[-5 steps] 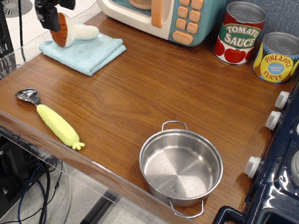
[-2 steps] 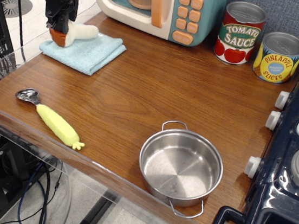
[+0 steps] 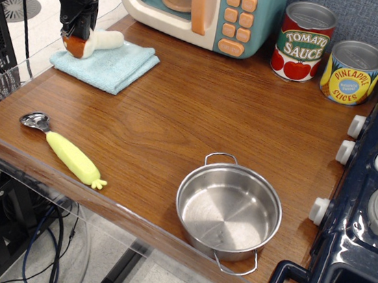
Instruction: Put the mushroom inside the pot.
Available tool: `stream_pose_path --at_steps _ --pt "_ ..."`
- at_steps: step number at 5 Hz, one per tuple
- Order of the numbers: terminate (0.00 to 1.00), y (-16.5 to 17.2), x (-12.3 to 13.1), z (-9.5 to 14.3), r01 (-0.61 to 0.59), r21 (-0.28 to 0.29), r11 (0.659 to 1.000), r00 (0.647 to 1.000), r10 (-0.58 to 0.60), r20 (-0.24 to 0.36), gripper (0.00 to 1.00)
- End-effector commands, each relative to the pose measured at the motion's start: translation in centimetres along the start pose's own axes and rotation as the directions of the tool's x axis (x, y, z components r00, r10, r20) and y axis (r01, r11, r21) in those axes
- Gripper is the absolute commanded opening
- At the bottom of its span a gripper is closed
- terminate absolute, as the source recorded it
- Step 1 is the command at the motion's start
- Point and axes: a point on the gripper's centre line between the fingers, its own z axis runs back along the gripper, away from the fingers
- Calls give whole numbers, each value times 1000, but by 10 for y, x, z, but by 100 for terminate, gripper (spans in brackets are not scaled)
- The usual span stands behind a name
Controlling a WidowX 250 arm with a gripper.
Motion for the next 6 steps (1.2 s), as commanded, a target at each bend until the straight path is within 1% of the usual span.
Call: stream_pose_path --at_steps 1,2,3,4,5,6 --pt "0 -11 18 34 -45 -51 998 999 45 7 0" --pt "0 -11 24 65 -96 -60 994 995 96 -9 0" --pt "0 -2 22 89 -112 -76 991 992 107 -69 0" --pt "0 19 -3 117 -70 -88 994 987 56 -151 0" --pt "0 59 -34 142 42 -133 990 978 -68 -196 0" --pt "0 105 -66 156 160 -166 973 953 -196 -231 0"
